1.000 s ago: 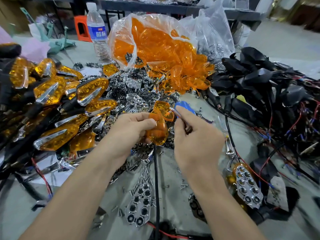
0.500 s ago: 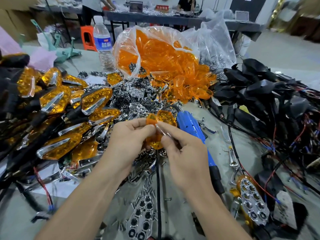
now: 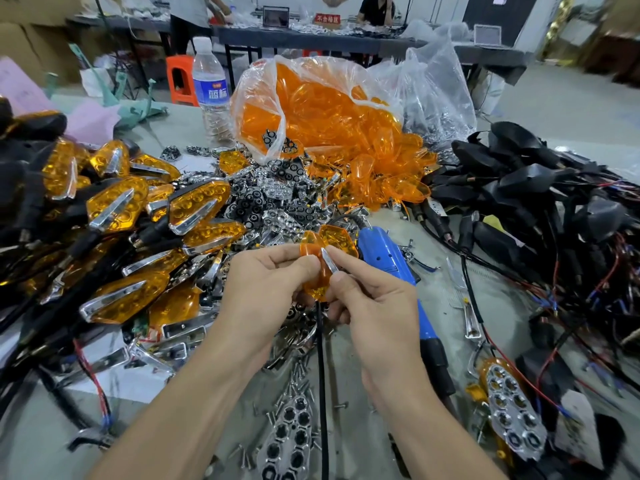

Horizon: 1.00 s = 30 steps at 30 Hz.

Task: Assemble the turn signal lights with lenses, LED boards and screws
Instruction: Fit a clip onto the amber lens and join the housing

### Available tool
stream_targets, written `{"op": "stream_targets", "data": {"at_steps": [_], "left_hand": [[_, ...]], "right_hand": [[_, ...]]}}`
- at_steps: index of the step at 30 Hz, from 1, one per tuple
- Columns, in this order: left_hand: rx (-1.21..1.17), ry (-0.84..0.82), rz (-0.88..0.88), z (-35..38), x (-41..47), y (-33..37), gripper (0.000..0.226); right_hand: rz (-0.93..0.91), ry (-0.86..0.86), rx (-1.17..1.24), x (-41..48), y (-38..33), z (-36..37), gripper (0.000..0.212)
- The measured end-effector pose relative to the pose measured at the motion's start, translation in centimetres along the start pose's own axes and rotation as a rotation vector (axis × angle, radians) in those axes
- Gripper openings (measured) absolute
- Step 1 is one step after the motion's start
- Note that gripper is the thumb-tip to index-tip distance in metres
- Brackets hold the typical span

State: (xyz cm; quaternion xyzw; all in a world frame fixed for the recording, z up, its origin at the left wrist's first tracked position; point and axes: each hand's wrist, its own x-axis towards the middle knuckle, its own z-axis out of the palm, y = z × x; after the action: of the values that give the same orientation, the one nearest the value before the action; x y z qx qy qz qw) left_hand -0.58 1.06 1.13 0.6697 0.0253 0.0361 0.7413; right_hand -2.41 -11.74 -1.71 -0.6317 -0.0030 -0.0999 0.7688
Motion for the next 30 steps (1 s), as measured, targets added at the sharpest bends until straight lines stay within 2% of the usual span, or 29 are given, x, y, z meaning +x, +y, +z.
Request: {"op": "stream_targets", "data": {"at_steps": [4,7,12,17,20,23,25,30], "left_hand": [[0.006,0.055,0.045,0.3,-0.3,0.0,0.022],[-0.004,0.031,0.092,0.6,-0.7,0.3,0.018],[-0.098,0.058,0.03,0.9,-0.6,0.4,0.019],[-0.165,0.122,-0.032,0.7,-0.1,0.4,0.016],[-0.227,0.082,-0.076,0.2,0.3,0.5,0.007],[-0.304,0.028,-0.092,-0.1,0.1,0.7,0.02],[-0.305,0.006,-0.081,-0.1,0.0,0.8,0.017],[-0.313,-0.02,-0.046,0.5,-0.4,0.9,0.012]], "right_hand": [[0.045,0.005,0.097,-0.4,-0.2,0.4,0.044],[0.028,0.013,0.093,-0.5,-0.6,0.5,0.041],[-0.04,-0.007,-0.047,-0.6,-0.3,0.9,0.031],[0.01,0.056,-0.164,-0.5,-0.3,0.6,0.031],[0.072,0.041,-0.051,-0.5,-0.4,0.1,0.029],[0.138,-0.016,0.104,-0.5,-1.2,0.1,0.024],[0.176,-0.014,0.189,-0.4,-1.5,0.1,0.019],[0.234,0.028,0.259,-0.2,-1.7,0.0,0.02]]}}
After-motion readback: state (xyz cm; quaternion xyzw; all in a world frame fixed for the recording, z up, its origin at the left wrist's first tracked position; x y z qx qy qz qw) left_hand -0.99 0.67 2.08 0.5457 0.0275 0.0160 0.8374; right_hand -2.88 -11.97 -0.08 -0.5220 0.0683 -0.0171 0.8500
